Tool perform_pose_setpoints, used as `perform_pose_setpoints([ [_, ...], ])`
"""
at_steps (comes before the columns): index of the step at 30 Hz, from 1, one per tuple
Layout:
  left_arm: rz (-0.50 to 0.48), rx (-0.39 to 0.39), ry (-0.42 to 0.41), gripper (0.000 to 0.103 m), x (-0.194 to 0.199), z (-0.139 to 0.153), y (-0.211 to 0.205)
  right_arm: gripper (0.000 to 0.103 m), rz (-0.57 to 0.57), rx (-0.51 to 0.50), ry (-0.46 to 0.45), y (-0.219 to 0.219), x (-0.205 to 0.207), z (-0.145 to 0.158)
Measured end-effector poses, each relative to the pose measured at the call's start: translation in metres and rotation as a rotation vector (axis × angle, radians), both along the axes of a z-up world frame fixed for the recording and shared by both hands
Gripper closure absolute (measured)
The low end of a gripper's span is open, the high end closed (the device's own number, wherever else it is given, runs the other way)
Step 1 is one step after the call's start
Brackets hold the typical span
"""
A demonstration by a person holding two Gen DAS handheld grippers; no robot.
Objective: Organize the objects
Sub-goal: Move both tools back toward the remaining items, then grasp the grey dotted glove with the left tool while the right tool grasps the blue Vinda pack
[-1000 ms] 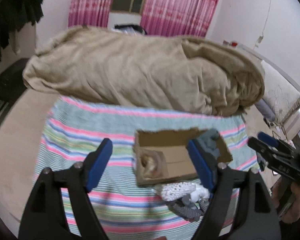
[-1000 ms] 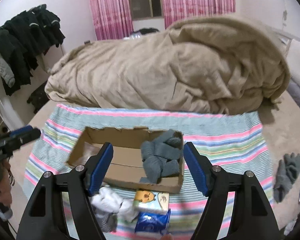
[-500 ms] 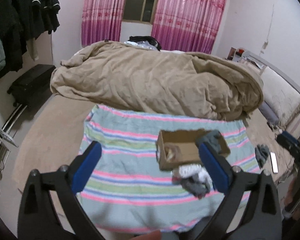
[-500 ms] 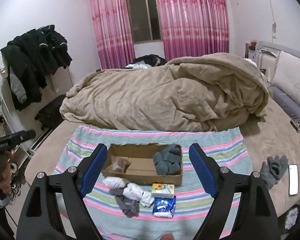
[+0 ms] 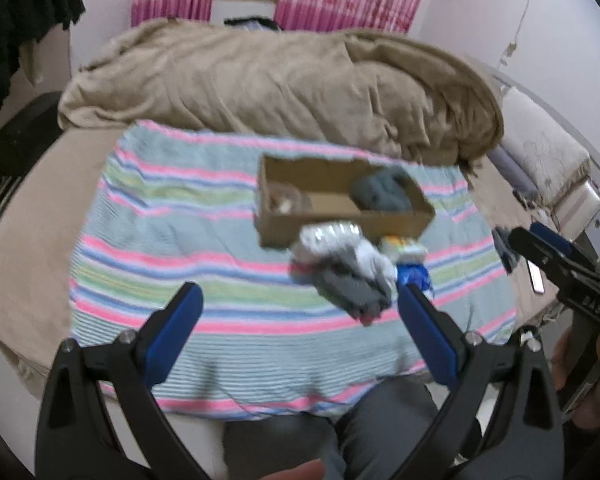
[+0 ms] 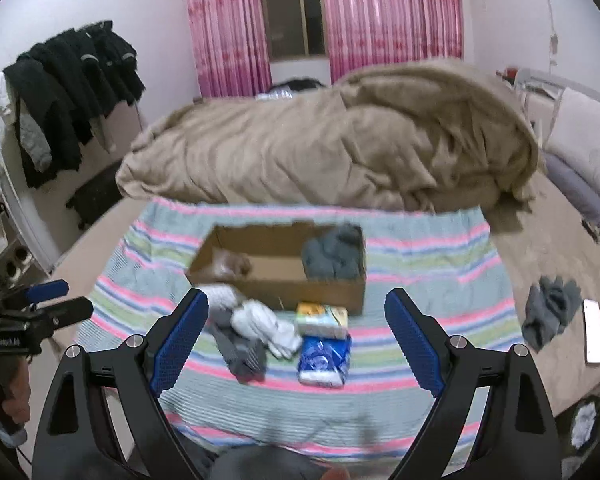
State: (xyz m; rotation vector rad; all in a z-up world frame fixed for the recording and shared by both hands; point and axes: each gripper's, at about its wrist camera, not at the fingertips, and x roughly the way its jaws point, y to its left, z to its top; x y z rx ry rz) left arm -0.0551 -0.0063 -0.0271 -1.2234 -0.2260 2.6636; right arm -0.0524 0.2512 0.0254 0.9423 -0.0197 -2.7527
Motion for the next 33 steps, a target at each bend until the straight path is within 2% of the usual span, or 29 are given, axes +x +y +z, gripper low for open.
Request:
perform_pose_setpoints([
  [5,-0.021,-0.018,-0.042,0.004,-0.011,-0.032,0.024,0.011,-0.002,0.018,-0.057,0.008,-0.011,-0.036],
  [10,-0.046,-0.028,-0.066,0.004,-0.024,-0.052,0.038,0.011,0.013,0.029,-0.11,0.01,-0.027,-0.066],
  [20,-0.065,0.083,-0.095,0.004,-0.052,-0.081,0.057,0.011,0.06,0.05,-0.193,0.007,-0.051,-0.113],
  [28,-0.107,0.052,-0.127,0.004,-0.07,-0.106,0.082,0.011,0.082,0.058,-0.265,0.015,-0.063,-0.145],
  [31,-0.102,0.05,-0.154,0.006,-0.077,-0.117,0.085,0.011,0.082,0.061,-0.287,0.015,-0.068,-0.155],
  [33,-0.098,0.063,-0.166,0.013,-0.08,-0.124,0.086,0.011,0.076,0.064,-0.3,0.015,-0.073,-0.162],
])
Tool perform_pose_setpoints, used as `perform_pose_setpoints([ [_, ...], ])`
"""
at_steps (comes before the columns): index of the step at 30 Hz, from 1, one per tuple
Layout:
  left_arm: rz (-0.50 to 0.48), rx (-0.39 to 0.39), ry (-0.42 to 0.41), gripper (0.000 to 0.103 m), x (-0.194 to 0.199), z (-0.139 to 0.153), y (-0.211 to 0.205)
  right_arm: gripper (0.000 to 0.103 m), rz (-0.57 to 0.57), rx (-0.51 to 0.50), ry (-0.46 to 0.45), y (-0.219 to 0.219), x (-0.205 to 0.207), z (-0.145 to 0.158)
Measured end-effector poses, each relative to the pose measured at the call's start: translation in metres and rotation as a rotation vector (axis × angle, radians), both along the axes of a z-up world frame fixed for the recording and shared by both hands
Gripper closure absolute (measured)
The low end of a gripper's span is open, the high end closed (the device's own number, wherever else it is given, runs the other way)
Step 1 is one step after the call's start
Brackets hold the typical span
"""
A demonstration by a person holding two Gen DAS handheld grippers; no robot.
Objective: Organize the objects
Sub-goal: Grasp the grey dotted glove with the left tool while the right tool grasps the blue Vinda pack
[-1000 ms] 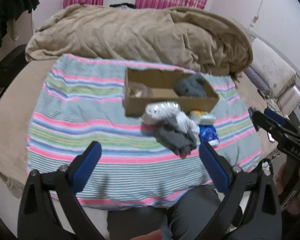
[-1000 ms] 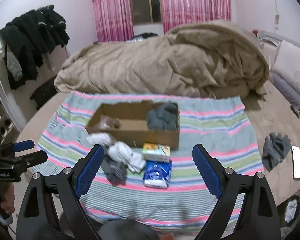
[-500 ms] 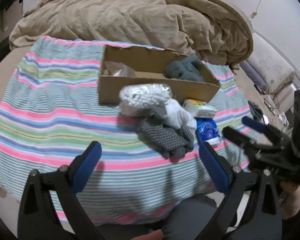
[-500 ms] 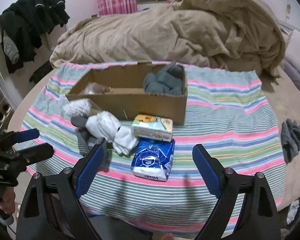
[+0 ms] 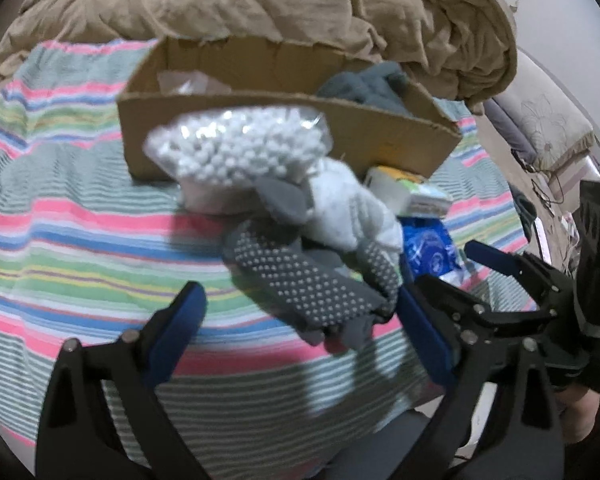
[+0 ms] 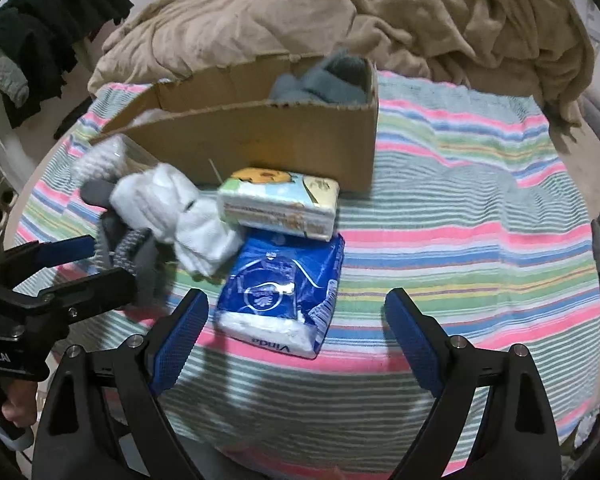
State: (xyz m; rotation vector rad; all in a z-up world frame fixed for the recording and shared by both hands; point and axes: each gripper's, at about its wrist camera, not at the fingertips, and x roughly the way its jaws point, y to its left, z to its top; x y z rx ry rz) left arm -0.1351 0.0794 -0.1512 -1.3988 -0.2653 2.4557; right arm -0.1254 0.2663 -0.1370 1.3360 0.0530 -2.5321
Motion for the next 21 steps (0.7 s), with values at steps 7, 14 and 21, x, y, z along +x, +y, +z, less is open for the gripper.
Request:
perform_pose_setpoints([
  [7,-0.046,-0.006,0.015,0.057,-0.002,-0.003,0.009,0.032,-0.014,0.023,0.009,0.001,-0.006,-0.012],
  [14,-0.078,-0.021,0.039,0.07,0.012,0.005,0.015,0.049,-0.001,0.009,0.015,0.003,0.001,-0.007],
  [21,-0.085,-0.004,0.054,0.072,0.038,0.019,0.01,0.051,-0.004,-0.013,0.02,0.006,0.016,0.005],
])
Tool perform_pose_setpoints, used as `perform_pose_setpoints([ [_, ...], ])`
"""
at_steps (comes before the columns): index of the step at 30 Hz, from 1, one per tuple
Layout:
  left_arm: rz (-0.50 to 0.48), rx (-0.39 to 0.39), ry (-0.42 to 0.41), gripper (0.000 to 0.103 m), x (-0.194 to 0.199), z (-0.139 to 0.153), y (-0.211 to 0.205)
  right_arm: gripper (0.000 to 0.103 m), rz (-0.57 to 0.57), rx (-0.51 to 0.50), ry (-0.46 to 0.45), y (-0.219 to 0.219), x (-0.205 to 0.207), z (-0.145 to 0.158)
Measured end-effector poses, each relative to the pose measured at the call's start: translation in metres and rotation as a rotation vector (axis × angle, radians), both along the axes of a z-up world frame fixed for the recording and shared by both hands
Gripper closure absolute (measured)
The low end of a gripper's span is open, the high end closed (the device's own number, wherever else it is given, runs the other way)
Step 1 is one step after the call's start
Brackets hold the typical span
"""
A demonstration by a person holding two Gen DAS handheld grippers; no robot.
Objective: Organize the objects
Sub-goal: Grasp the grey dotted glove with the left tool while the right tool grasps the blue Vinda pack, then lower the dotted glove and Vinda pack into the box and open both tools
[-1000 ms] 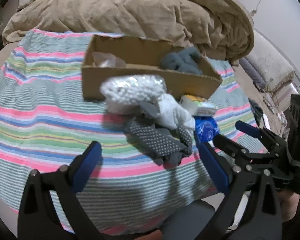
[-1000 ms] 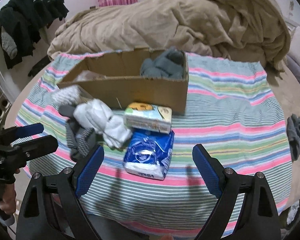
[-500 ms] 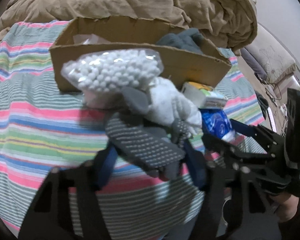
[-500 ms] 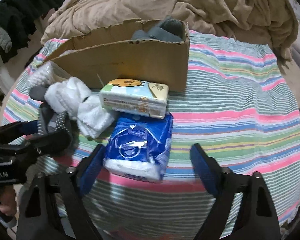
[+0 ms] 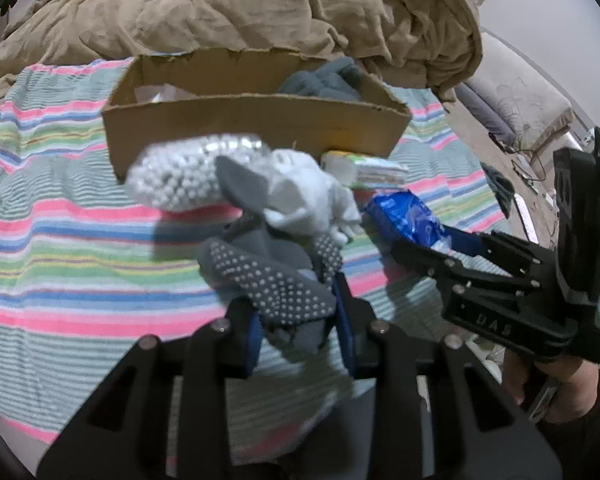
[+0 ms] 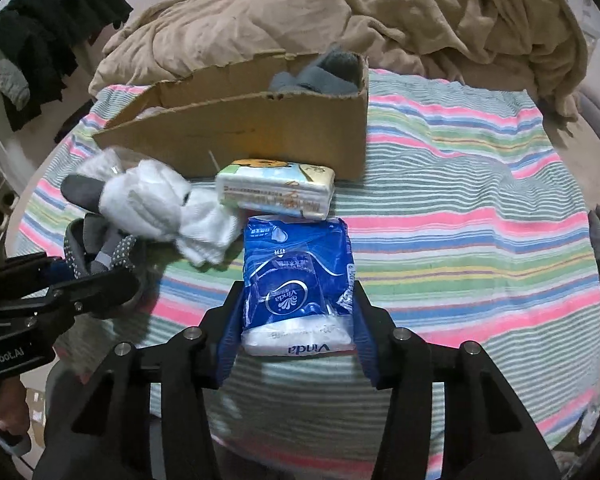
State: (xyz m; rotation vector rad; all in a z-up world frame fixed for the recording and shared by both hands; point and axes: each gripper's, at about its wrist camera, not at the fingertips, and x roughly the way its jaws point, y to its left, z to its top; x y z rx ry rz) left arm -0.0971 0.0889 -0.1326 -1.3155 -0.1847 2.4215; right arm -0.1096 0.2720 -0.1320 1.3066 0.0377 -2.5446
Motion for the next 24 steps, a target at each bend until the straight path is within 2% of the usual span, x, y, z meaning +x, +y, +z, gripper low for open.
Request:
perform_pose_setpoints([
  [12,0.024,0.037,0.077,0.072,0.031,0.043,-0.02,0.051,0.003,-0.03,0.073,0.003,0.024,0.047],
  [24,0.029,0.072,0.147,0.072,0.026,0.081,-0.036,0.052,0.02,-0.046,0.133,-0.006,0.025,0.082],
])
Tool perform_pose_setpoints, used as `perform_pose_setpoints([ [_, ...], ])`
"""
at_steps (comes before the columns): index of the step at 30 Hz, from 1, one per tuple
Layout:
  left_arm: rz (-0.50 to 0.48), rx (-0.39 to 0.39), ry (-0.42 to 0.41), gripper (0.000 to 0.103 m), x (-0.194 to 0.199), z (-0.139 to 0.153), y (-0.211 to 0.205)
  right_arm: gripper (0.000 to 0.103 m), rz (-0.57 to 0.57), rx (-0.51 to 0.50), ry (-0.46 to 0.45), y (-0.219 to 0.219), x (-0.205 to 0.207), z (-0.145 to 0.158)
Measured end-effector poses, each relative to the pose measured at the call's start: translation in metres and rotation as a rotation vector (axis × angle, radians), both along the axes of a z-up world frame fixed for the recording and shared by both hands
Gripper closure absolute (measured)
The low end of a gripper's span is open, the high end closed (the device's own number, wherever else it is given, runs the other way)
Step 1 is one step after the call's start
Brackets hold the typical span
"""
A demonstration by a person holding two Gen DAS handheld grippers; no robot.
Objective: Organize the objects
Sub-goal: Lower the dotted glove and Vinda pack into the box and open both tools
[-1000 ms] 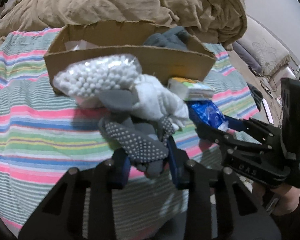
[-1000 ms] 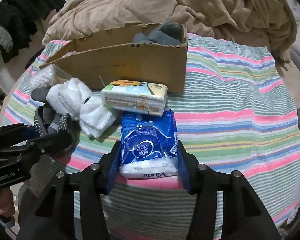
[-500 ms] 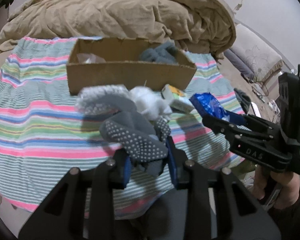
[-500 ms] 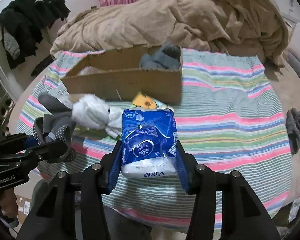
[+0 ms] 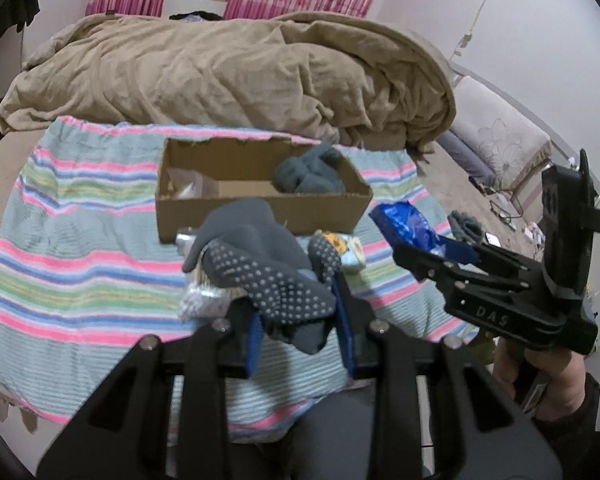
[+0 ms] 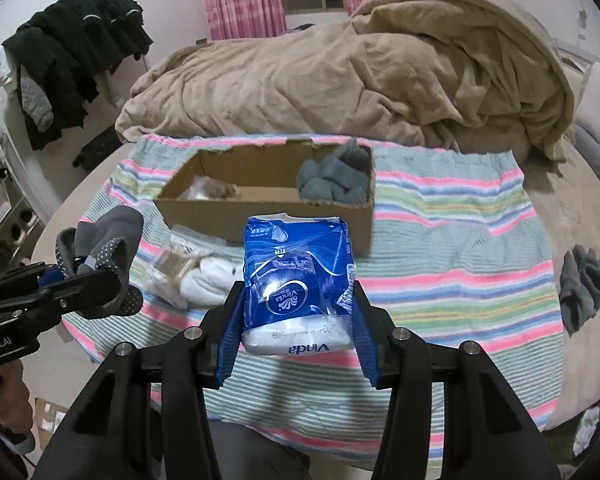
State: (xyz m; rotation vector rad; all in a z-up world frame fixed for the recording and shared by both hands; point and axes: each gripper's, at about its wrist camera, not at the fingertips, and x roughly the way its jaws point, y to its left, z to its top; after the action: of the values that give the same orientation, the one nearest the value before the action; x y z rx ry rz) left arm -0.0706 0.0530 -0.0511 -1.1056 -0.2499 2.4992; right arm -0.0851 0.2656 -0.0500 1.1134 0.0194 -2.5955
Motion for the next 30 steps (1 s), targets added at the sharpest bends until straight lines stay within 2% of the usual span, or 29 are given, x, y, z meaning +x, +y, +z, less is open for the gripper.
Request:
perform_pose_setpoints([
  [7,0.007,-0.019,0.036,0.072,-0.034,0.012,-0.011,0.051,0.009,-0.007,0.036,-0.014,-0.019,0.018],
  [16,0.006,-0.018,0.019,0.072,-0.081,0.007,-0.015,0.051,0.012,0.0,0.076,-0.035,-0.065,0.034],
  [23,0.017,-0.037,0.001,0.072,-0.123,-0.006,-0.012,0.051,0.014,-0.018,0.053,-0.046,-0.103,0.026],
  [30,0.016,-0.054,-0.024,0.071,-0.153,-0.027,-0.006,0.051,-0.006,-0.032,0.0,-0.048,-0.136,0.004],
])
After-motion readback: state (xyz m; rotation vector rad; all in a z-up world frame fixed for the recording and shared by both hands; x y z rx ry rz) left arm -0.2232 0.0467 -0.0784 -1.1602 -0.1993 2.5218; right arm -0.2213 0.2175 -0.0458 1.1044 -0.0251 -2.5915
